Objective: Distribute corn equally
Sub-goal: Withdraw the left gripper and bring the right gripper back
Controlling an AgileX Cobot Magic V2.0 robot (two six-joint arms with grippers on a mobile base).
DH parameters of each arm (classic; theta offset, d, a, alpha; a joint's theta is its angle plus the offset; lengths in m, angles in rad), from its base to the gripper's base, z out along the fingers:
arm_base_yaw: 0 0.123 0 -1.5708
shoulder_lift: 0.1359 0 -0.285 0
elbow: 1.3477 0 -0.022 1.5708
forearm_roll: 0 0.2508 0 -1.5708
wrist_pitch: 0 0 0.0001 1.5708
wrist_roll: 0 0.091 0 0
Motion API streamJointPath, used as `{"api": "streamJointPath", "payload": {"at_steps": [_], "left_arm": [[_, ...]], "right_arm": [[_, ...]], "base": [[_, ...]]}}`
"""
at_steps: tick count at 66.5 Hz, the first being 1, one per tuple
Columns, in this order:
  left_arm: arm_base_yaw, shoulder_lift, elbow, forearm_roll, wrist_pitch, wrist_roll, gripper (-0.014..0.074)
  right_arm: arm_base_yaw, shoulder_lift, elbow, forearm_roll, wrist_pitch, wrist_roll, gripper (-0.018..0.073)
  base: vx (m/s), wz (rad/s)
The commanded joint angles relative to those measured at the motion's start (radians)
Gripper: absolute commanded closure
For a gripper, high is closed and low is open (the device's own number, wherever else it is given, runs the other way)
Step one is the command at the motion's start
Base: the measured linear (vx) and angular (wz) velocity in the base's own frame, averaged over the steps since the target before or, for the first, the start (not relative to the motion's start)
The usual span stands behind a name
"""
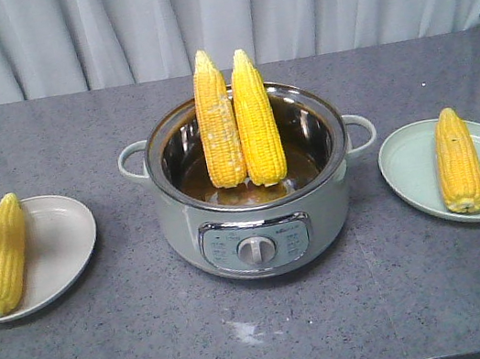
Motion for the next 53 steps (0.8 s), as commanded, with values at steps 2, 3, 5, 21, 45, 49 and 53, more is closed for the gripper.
{"api": "streamJointPath", "payload": {"at_steps": [2, 3, 5, 21, 45, 49, 53], "left_arm": [[-0.002, -0.141, 0.065, 0.005, -0.131, -0.047, 0.0011], [-0.002, -0.155, 0.077, 0.005, -0.139, -0.047, 0.0011], [-0.002, -0.183, 0.107, 0.005, -0.158, -0.049, 0.0011], [-0.002, -0.413, 0.261, 0.005, -0.218, -0.072, 0.0011], [-0.002, -0.586, 0.327, 0.006, -0.212, -0.089, 0.0011], [-0.002, -0.586, 0.327, 0.006, -0.209, -0.089, 0.0011], [-0.002, -0.585, 0.327, 0.006, -0.211, -0.089, 0.0011]], "right_arm": [[-0.002, -0.012, -0.026, 0.023, -0.057, -0.008, -0.0017], [-0.002, -0.012, -0.026, 0.023, -0.057, -0.008, -0.0017], [-0.002, -0.012, -0.026, 0.023, -0.057, -0.007, -0.0017], [-0.002, -0.012, -0.026, 0.024, -0.057, -0.004, -0.0017], [-0.002, -0.001, -0.026, 0.076, -0.054, -0.021, -0.0017], [-0.001, 0.011, -0.026, 0.117, -0.054, -0.062, -0.0017], [-0.001, 0.029, -0.026, 0.176, -0.054, -0.119, -0.0017]], "base": [[0.0, 0.0], [0.0, 0.0], [0.0, 0.0], [0.0, 0.0], [0.0, 0.0], [0.0, 0.0], [0.0, 0.0]]}}
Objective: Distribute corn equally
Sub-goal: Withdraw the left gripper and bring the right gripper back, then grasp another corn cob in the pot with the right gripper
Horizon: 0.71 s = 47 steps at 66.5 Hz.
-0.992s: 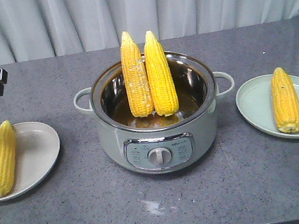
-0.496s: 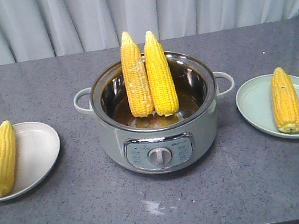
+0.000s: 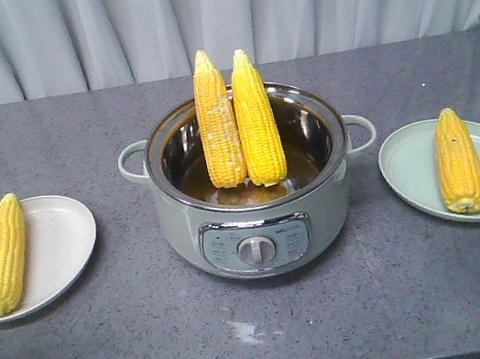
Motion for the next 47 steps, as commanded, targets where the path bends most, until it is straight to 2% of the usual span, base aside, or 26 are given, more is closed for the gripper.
{"api": "streamJointPath", "payload": {"at_steps": [1, 5, 11, 37, 43, 47], "left_arm": [[-0.002, -0.002, -0.02, 0.006, -0.06, -0.011, 0.0011], [-0.002, 0.001, -0.02, 0.006, -0.06, -0.011, 0.0011], [-0.002, 0.001, -0.02, 0.005, -0.062, -0.012, 0.0011], [-0.002, 0.001, -0.02, 0.005, -0.063, -0.012, 0.0011], [-0.002, 0.001, -0.02, 0.005, -0.063, -0.013, 0.0011], [-0.002, 0.001, -0.02, 0.005, -0.063, -0.013, 0.0011]], "right_arm": [[-0.001, 0.018, -0.026, 0.113, -0.054, -0.091, -0.0017], [-0.001, 0.043, -0.028, 0.173, -0.055, -0.137, -0.0017], [-0.001, 0.09, -0.051, 0.228, -0.055, -0.153, -0.0017], [0.0, 0.329, -0.273, 0.254, 0.015, -0.131, -0.0017], [0.049, 0.375, -0.315, 0.223, 0.013, -0.124, -0.0017], [0.113, 0.407, -0.345, 0.183, 0.003, -0.109, -0.0017]], "base": [[0.0, 0.0], [0.0, 0.0], [0.0, 0.0], [0.0, 0.0], [0.0, 0.0], [0.0, 0.0]]}}
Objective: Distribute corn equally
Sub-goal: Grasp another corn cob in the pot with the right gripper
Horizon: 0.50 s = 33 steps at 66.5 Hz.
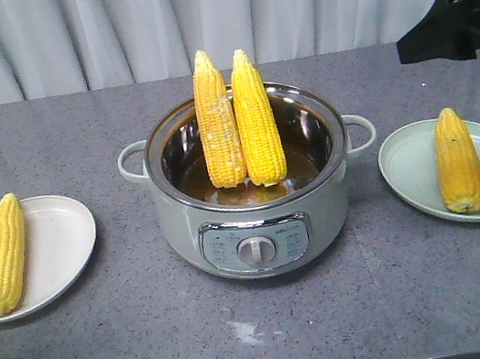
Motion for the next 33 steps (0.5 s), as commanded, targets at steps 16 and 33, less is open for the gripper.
{"api": "streamJointPath", "payload": {"at_steps": [16, 33], "left_arm": [[-0.002, -0.003, -0.023, 0.005, -0.065, -0.011, 0.0011], [-0.002, -0.003, -0.023, 0.005, -0.065, -0.011, 0.0011]], "right_arm": [[0.303, 0.154, -0.186, -0.217, -0.175, 0.2, -0.0017], [0.435, 0.332, -0.306, -0.31, -0.226, 0.31, -0.0017]], "base": [[0.0, 0.0], [0.0, 0.0]]}}
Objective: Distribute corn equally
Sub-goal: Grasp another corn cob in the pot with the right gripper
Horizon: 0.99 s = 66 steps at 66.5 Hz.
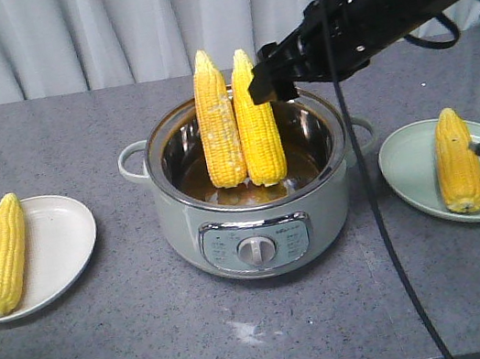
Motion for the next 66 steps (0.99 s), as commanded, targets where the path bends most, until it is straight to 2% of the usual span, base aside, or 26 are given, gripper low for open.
{"api": "streamJointPath", "payload": {"at_steps": [1, 50, 66], "left_arm": [[-0.002, -0.003, -0.023, 0.005, -0.065, -0.011, 0.0011], [-0.002, -0.003, -0.023, 0.006, -0.065, -0.01, 0.0011], [-0.002, -0.003, -0.023, 0.006, -0.065, -0.01, 0.0011]], "right_arm": [[0.024, 0.007, -0.06, -0.018, -0.078, 0.038, -0.0017], [0.023, 0.149, -0.08, -0.017, -0.193, 0.082, -0.0017], [0.023, 0.172, -0.078, -0.084, -0.198, 0.135, 0.001]], "base": [[0.0, 0.0], [0.0, 0.0], [0.0, 0.0]]}}
